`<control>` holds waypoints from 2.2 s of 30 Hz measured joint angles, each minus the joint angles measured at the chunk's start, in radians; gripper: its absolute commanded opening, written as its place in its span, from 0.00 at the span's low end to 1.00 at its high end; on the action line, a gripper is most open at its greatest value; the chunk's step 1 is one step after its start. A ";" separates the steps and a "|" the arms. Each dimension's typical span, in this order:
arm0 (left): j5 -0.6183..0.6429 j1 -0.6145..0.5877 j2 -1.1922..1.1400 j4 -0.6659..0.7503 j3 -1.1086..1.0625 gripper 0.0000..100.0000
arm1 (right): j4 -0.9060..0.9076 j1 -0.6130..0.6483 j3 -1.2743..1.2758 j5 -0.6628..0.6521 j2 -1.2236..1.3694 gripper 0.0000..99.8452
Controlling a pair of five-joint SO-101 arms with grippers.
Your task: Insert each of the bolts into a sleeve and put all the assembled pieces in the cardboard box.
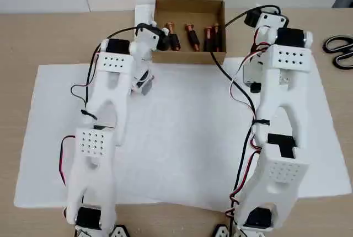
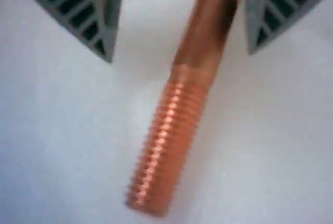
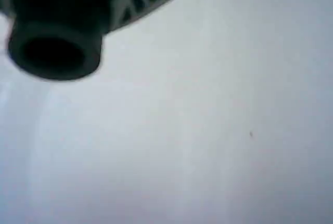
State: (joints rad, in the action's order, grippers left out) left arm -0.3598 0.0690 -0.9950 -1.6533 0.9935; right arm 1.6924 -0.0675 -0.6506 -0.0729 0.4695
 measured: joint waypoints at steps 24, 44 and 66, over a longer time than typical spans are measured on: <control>-0.252 0.023 0.060 -0.080 0.021 0.01 | 0.000 0.002 0.000 0.000 0.000 0.00; -0.646 0.025 0.621 -0.084 -0.562 0.00 | 0.000 0.002 0.000 0.000 0.000 0.00; -0.907 0.055 0.534 -0.054 -0.736 0.00 | 0.000 0.005 0.000 0.000 0.000 0.00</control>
State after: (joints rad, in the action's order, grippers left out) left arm -1.2666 0.1243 -0.4611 -1.7070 0.2570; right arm 1.6924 -0.0629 -0.6506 -0.0729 0.4695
